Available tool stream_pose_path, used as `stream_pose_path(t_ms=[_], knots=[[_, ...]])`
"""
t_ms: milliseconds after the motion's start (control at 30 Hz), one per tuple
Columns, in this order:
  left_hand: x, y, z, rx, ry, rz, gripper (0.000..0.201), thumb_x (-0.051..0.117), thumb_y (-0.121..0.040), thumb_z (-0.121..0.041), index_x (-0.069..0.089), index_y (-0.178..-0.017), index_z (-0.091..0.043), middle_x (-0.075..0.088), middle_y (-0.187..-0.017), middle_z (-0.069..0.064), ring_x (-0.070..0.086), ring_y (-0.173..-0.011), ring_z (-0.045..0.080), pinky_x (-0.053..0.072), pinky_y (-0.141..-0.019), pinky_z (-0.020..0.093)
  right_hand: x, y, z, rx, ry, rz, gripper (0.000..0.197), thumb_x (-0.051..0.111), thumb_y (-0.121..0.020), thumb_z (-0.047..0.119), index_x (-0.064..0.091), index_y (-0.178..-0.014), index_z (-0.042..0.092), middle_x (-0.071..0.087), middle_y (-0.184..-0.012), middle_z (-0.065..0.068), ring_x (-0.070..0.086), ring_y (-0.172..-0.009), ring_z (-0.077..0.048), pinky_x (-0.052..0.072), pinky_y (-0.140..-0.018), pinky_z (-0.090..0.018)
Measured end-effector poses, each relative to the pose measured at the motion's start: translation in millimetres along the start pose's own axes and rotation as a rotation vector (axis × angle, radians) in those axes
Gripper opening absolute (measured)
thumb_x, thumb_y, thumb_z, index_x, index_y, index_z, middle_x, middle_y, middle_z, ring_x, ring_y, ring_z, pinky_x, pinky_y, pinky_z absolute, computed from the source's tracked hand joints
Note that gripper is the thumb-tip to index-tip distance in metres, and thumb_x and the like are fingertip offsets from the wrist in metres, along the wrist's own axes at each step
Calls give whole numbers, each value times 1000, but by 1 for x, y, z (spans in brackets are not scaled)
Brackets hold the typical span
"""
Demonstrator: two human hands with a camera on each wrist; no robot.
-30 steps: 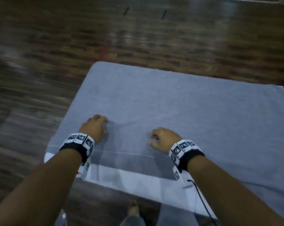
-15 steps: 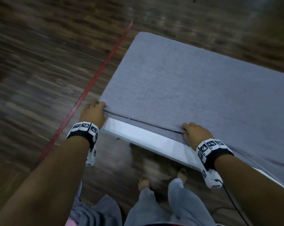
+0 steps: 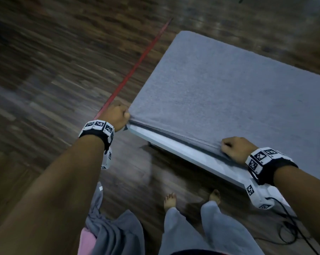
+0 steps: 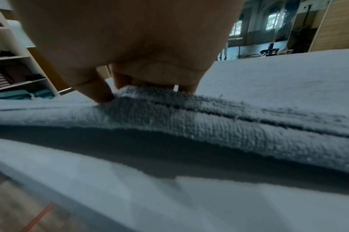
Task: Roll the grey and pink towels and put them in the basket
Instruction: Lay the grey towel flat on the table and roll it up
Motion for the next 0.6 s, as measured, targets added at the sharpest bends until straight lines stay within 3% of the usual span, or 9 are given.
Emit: stream_pose_path(t_ms=[67,133,200,267,333,467,600], knots=[[11,12,11,-47,-41,96,20,45,-90,-27,58,-77,-19,65,-104,16,56,-81,29,47,-76,36,11,3,10,10,-5,66,34,46,-94,27,58,-65,14,59,-65,-4,55,-66,-25,40,-62,-32],[28,26,19,-115,-107,251,26,44,-92,-31,63,-85,-14,67,-100,17,60,-86,32,48,-77,36,25,6,16,14,-23,139,37,46,-92,30,56,-58,16,58,-53,3,55,-55,-18,41,-58,-27],[42,41,24,-185,-143,324,25,44,-93,-34,63,-88,-18,66,-98,13,60,-86,31,46,-75,34,39,10,20,15,-19,205,35,46,-92,29,65,-65,16,67,-55,4,61,-52,-9,48,-62,-21],[47,50,24,-195,-127,282,23,42,-95,-31,60,-97,-17,66,-103,14,61,-89,32,49,-79,38,44,12,21,7,5,183,33,47,-94,28,68,-71,17,70,-62,3,65,-60,-8,52,-70,-24],[45,54,14,-138,-83,169,21,46,-94,-26,59,-106,-14,64,-108,14,61,-92,34,51,-83,44,44,12,16,3,31,124,32,48,-96,31,66,-73,17,70,-68,1,65,-69,-16,53,-75,-32],[40,58,-36,83,-44,-29,21,55,-90,-21,59,-109,-15,57,-109,12,57,-95,36,47,-81,44,37,11,1,15,58,5,29,50,-95,34,55,-71,20,62,-74,-3,59,-73,-23,43,-68,-30],[57,56,-113,265,-82,-51,25,55,-89,-24,58,-113,-18,54,-115,8,52,-100,32,43,-82,44,23,24,-28,64,34,-116,20,50,-94,33,56,-78,23,61,-73,-2,57,-70,-23,40,-65,-30]])
Point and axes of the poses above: each hand's wrist, its own y-axis away from the middle knuckle, its own x-axis out of the palm, z = x × y, the point moved 6 cm from there along -y, towards the middle knuckle
